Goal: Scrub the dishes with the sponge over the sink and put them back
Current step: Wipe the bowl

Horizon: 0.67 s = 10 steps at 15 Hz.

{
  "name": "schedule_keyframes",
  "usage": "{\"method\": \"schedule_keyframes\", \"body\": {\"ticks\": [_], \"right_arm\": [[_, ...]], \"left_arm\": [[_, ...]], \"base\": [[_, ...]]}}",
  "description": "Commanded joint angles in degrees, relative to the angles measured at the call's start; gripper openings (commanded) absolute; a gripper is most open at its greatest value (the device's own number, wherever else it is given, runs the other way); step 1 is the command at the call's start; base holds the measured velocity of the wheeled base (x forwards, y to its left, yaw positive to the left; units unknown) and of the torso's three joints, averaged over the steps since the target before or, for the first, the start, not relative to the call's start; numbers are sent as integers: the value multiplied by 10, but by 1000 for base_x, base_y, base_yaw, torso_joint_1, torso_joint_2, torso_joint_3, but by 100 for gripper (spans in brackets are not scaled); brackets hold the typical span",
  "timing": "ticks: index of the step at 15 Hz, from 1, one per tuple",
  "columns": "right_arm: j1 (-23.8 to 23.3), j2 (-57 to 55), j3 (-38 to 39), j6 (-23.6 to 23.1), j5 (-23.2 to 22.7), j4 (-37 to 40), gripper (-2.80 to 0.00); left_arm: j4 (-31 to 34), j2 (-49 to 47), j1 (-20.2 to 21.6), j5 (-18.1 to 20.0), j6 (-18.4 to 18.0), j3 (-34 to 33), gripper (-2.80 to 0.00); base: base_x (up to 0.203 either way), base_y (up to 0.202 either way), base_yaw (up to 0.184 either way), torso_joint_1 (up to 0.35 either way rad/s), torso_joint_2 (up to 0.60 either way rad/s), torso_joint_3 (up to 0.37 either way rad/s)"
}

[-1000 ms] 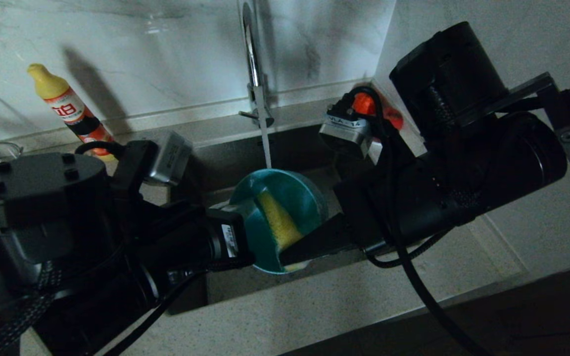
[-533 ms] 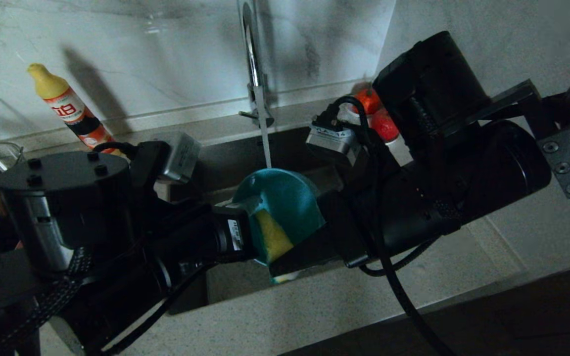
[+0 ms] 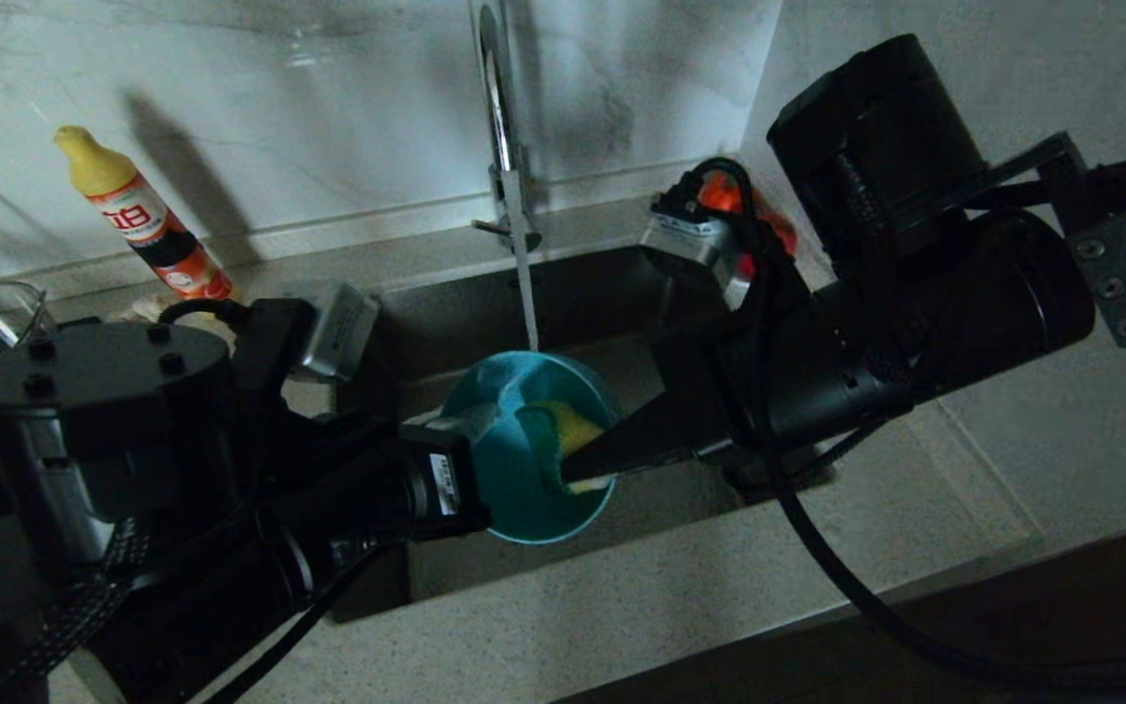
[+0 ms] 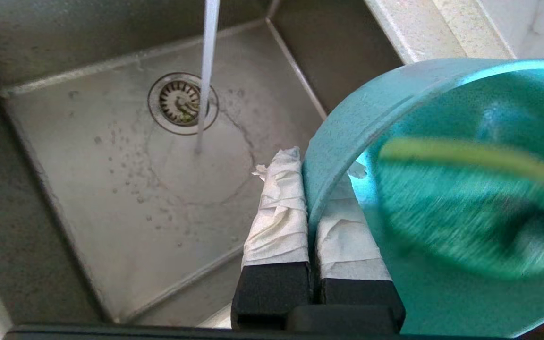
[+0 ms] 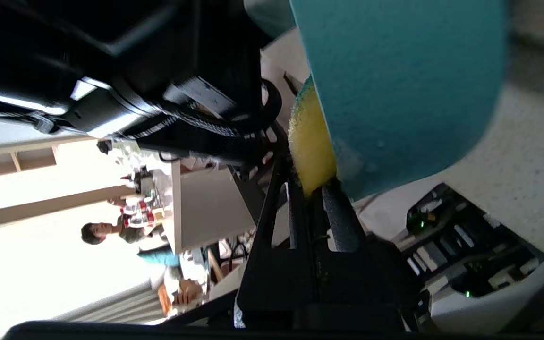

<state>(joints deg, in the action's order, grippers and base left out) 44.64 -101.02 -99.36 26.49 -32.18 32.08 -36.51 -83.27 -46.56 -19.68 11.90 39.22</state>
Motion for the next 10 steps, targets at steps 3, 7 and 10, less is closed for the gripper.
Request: {"method": "schedule_keyframes", "body": {"ticks": [3, 7, 10], "right_arm": [[-3, 10, -33, 2, 9, 6, -280], [-4, 15, -36, 1, 31, 5, -280], [-4, 25, -37, 1, 31, 4, -280]], "left_arm": [[-1, 4, 2, 0, -2, -10, -280], [-2, -2, 1, 1, -3, -24, -280], [-2, -24, 1, 2, -5, -25, -280]], "base": [[0, 0, 0, 0, 0, 0], [0, 0, 0, 0, 0, 0], [0, 0, 0, 0, 0, 0]]}}
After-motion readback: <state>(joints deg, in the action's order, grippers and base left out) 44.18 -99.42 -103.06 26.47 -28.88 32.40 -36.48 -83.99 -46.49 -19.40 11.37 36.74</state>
